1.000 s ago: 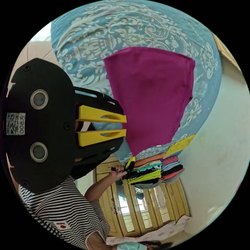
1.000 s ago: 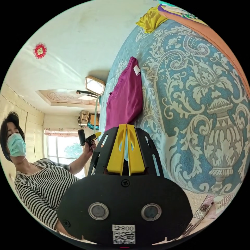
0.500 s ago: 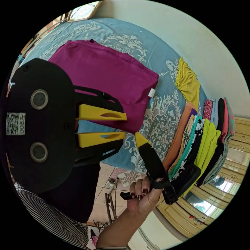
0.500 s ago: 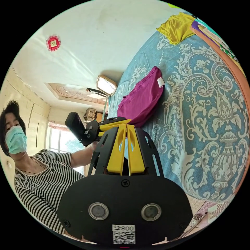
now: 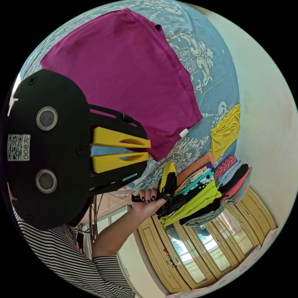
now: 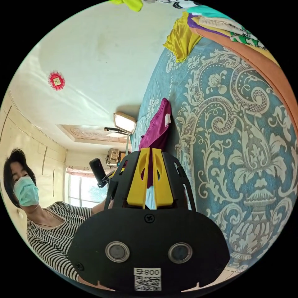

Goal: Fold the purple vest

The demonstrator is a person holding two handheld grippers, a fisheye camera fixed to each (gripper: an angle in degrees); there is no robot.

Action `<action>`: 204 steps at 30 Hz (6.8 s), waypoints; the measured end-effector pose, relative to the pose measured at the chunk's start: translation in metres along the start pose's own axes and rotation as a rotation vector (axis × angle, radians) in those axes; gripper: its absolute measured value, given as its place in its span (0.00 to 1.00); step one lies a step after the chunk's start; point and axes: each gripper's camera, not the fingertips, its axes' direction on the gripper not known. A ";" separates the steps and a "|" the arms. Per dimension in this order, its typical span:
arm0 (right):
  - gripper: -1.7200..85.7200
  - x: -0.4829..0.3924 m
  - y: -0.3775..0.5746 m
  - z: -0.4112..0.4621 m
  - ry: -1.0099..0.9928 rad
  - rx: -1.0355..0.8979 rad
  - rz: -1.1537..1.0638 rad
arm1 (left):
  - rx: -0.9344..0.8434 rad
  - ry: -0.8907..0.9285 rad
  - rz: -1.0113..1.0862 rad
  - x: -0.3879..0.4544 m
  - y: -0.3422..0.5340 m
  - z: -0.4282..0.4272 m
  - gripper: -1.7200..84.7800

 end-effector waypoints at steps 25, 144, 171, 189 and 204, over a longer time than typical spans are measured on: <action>0.08 -0.085 -0.176 0.133 0.193 -0.145 0.041 | 0.008 0.084 0.021 -0.030 0.024 0.028 0.04; 0.04 -0.630 0.263 0.466 0.965 -0.525 -0.636 | 0.362 0.031 -0.741 -0.483 0.604 -0.192 0.07; 0.02 -0.536 0.307 0.411 0.896 -0.513 -0.568 | 0.293 0.060 -0.548 -0.318 0.479 -0.164 0.08; 0.02 -0.446 0.263 0.363 0.579 -0.476 -0.381 | -0.060 -0.307 0.129 -0.119 0.323 -0.083 0.11; 0.08 -0.304 0.222 0.327 0.108 -0.384 -0.016 | -0.014 -0.418 0.075 -0.066 0.306 -0.069 0.04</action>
